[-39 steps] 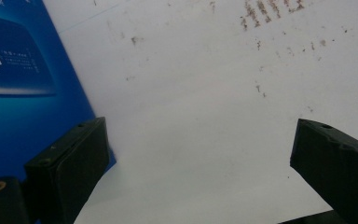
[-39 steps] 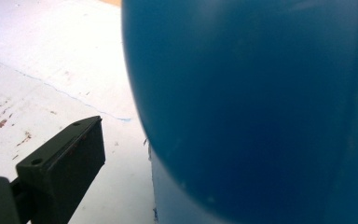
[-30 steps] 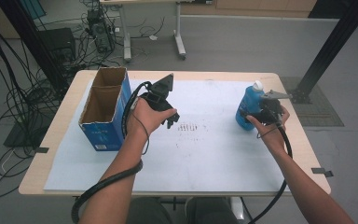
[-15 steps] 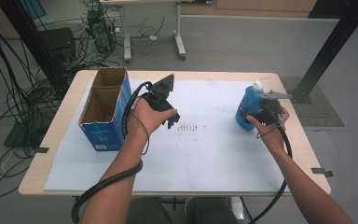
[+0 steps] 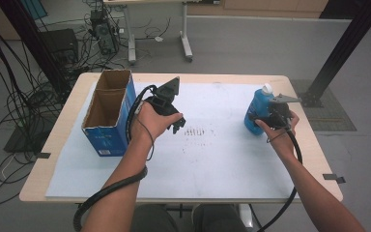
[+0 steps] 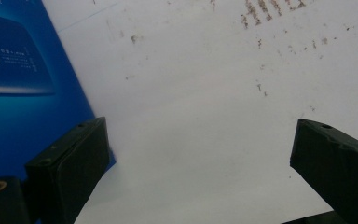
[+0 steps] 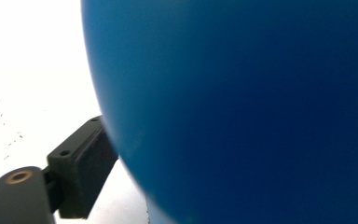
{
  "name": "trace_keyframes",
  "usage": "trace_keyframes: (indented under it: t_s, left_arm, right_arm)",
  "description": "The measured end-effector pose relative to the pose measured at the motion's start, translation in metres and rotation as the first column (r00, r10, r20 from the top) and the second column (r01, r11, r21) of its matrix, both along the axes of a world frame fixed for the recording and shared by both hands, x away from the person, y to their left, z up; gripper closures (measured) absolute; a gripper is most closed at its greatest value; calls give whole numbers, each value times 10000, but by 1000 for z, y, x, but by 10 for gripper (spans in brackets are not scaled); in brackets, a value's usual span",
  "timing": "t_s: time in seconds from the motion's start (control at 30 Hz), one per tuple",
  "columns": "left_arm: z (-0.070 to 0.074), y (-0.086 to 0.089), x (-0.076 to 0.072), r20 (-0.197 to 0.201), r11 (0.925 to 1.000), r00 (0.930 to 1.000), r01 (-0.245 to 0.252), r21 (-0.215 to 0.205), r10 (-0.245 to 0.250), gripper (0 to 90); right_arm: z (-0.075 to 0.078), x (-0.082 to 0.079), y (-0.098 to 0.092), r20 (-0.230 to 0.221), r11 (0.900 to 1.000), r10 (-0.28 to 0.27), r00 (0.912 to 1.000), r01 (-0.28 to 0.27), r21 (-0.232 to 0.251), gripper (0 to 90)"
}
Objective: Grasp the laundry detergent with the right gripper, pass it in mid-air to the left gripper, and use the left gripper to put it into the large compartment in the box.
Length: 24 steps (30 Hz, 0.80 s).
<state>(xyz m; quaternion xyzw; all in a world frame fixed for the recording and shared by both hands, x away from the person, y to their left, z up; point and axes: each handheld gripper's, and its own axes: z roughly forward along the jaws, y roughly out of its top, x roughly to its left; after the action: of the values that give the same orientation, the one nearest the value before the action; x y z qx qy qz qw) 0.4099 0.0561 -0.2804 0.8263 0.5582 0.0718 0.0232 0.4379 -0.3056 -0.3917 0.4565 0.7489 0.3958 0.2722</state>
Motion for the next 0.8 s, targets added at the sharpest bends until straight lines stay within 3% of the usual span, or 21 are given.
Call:
trace_keyframes:
  t_s: [0.53,0.8]
  left_arm:
    - [-1,1,0,-14,10000,10000,-21,-13,21,53]
    - [1,-1,-1,38,10000,10000,1,20,-1,53]
  right_arm:
    - [-2,1,2,65,9997,73,10000,-72,-229,385]
    - [-2,2,1,35,9998,123,9999,-122,-168,398]
